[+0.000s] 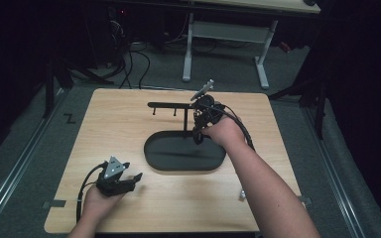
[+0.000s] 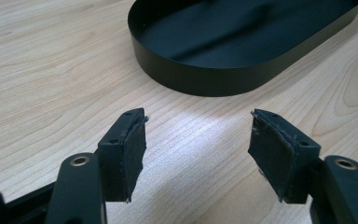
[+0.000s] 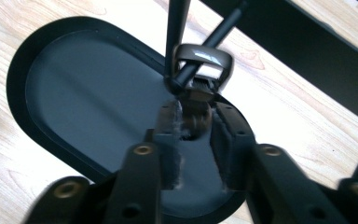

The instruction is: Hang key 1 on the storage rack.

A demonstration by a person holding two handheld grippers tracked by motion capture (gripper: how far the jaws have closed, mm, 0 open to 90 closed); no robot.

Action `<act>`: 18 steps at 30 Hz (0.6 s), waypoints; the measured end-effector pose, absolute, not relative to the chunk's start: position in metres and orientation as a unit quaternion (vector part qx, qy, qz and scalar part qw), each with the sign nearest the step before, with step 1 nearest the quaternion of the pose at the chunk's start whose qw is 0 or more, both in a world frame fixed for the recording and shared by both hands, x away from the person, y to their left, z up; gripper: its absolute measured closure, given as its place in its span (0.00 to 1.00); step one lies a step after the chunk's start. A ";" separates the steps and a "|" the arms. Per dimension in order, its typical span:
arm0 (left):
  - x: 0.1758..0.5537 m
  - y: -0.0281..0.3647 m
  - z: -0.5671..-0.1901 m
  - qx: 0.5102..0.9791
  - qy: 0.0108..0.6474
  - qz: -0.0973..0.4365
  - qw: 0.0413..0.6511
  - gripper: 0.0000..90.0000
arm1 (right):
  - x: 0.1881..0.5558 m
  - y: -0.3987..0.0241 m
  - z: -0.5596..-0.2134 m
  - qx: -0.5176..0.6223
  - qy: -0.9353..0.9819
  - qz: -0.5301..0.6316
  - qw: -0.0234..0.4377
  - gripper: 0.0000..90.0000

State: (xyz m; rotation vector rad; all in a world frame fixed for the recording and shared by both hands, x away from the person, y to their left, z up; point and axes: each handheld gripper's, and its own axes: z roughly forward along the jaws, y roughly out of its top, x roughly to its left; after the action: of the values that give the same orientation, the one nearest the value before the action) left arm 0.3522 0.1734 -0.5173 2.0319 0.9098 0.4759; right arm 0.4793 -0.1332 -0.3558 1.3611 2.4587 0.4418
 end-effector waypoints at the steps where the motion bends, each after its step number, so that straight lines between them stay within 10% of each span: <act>1: 0.352 0.173 -0.517 0.810 0.363 0.190 0.419 0.41 | 0.479 -0.133 -0.356 0.473 0.855 0.154 0.148 0.78; 18: 0.355 0.165 -0.518 0.815 0.354 0.188 0.418 0.41 | 0.431 -0.159 -0.363 0.465 0.850 0.202 0.143 0.65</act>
State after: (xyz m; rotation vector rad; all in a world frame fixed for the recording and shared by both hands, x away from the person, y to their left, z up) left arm 0.3546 0.1651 -0.5178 2.0457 0.8880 0.4719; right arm 0.4314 -0.1594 -0.3635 1.3398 2.4519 0.5820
